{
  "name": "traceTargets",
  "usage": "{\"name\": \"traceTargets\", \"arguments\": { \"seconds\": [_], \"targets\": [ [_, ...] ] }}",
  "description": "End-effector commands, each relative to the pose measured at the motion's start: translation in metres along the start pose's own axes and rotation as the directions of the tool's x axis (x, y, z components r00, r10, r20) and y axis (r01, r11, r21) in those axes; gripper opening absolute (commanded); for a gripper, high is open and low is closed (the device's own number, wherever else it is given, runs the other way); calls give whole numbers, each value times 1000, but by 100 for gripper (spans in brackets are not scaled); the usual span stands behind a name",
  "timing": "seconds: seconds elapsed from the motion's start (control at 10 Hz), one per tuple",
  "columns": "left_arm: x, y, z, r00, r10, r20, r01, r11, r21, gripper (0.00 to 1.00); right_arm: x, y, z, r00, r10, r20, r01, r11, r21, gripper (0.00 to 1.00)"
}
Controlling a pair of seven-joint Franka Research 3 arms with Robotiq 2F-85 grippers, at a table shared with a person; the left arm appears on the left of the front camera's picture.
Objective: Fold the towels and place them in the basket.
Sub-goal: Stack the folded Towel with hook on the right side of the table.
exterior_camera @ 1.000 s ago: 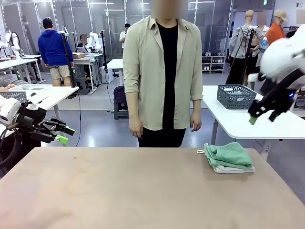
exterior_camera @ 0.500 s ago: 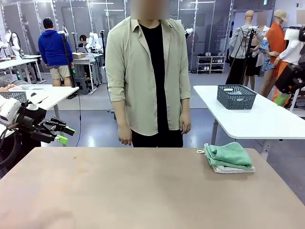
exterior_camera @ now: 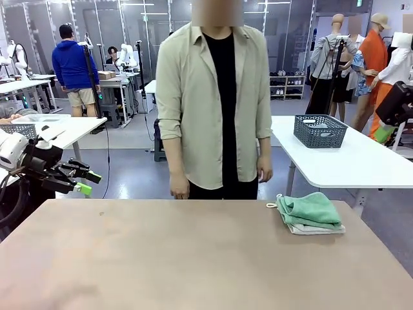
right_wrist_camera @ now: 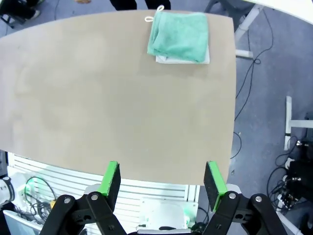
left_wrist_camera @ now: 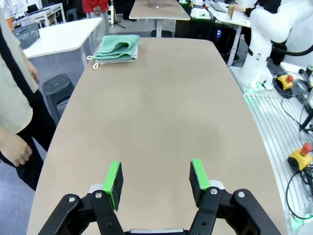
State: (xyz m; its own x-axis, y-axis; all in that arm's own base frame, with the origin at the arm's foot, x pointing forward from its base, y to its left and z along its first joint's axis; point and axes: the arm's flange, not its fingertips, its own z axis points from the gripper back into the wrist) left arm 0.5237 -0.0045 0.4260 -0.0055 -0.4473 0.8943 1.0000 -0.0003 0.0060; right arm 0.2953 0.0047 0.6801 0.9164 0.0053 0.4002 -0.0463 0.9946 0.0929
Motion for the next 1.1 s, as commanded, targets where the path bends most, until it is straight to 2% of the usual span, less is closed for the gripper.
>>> {"name": "traceTargets", "arguments": {
  "seconds": [0.0,1.0],
  "targets": [
    [1,-4,0,1000,-4,-19,4,1000,9,70,-2,-1,10,1000,-20,-6,20,1000,-1,86],
    [1,-4,0,1000,-4,-19,4,1000,9,70,-2,-1,10,1000,-20,-6,20,1000,-1,86]
  ]
}}
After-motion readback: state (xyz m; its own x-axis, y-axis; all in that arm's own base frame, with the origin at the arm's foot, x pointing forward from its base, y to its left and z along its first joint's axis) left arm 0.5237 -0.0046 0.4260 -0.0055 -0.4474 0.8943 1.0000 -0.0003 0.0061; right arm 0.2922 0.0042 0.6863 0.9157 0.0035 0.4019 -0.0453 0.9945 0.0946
